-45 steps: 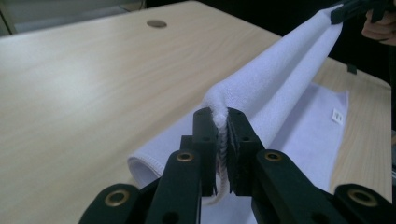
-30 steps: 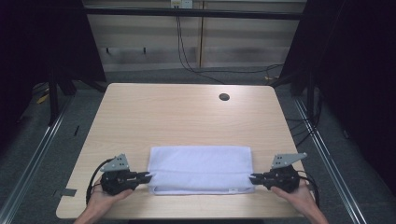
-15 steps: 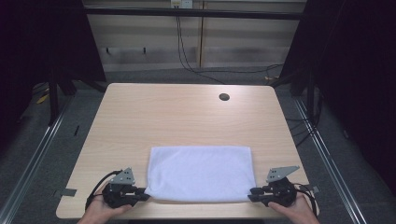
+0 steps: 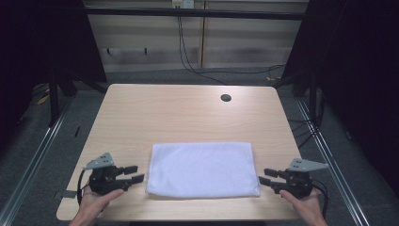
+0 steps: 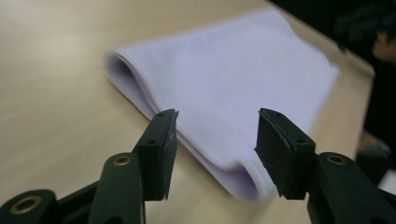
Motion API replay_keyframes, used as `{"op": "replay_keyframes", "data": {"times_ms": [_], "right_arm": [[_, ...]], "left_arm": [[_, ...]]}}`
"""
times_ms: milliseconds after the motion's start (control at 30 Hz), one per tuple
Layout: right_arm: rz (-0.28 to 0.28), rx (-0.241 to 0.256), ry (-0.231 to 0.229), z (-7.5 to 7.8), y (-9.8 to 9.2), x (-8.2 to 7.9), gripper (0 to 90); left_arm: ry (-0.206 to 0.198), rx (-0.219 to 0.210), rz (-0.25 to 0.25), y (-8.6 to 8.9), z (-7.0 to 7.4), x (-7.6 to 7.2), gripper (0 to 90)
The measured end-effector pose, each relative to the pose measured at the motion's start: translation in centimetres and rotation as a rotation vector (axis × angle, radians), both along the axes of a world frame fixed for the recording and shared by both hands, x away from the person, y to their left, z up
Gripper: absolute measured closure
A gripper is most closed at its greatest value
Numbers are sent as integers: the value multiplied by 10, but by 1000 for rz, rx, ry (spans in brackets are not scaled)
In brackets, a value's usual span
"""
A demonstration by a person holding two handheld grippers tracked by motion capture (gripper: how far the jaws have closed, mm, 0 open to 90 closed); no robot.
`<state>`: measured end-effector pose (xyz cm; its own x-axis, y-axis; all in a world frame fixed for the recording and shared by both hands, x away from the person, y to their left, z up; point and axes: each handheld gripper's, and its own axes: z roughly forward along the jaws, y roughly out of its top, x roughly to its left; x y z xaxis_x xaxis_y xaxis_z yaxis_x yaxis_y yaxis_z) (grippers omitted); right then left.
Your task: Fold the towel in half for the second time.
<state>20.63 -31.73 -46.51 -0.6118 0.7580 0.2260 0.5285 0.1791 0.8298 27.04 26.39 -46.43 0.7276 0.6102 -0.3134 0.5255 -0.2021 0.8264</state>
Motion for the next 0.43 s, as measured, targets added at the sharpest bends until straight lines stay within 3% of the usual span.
{"op": "replay_keyframes", "data": {"times_ms": [33,100,200,267,433], "right_arm": [[-27,29,-19,1,-4,1,506],[-96,60,-51,0,-14,1,474],[-160,66,-69,-5,-26,1,462],[-176,55,-68,-8,-30,0,480],[-172,20,-63,-10,-27,-1,451]], "left_arm": [[-15,-2,36,4,0,3,444],[0,-18,110,14,-4,6,434],[12,-3,156,22,-9,9,417],[15,1,165,21,-10,9,421],[-6,48,124,11,-9,4,353]]}}
